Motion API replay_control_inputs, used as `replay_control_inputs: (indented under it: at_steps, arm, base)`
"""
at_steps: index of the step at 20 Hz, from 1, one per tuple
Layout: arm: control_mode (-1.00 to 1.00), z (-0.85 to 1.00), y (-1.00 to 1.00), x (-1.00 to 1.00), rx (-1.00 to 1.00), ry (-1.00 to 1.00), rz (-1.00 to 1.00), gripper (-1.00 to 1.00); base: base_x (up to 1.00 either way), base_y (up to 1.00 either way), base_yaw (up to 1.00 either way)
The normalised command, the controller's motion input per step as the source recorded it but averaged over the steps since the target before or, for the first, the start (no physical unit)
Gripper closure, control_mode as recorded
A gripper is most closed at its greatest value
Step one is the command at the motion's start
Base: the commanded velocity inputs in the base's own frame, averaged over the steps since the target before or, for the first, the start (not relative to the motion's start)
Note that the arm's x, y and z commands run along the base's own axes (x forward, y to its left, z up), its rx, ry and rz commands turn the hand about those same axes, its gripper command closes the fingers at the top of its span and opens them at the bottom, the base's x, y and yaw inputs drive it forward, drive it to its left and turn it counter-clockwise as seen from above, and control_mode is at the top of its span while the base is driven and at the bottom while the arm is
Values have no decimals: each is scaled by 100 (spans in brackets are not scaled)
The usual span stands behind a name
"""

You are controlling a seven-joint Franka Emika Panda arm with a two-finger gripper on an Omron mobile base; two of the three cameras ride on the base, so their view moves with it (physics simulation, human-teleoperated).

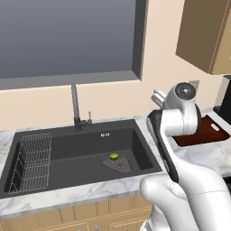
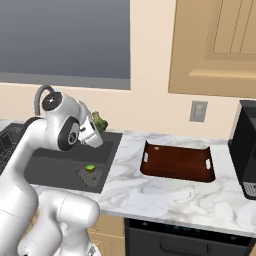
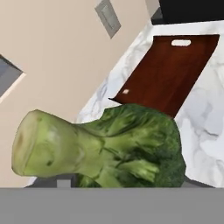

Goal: Pick up all produce items and place them in the sink. Turn on the sink faucet to wash them. Then turn the sink off and put them in the tray.

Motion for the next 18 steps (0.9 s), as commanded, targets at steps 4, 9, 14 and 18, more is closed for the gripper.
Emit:
replay_control_inputs:
  at_steps: [4,9,14,18]
  arm:
    - [-100,0,-58,0,8,2,-11,100]
    - [-100,0,-52,0,5,2,-10,100]
    - [-100,0,-45,0,0,2,-9,100]
    - [-100,-6,-41,0,0,2,-11,100]
  base:
    - [0,0,0]
    - [0,0,0]
    - [0,0,0]
    - [0,0,0]
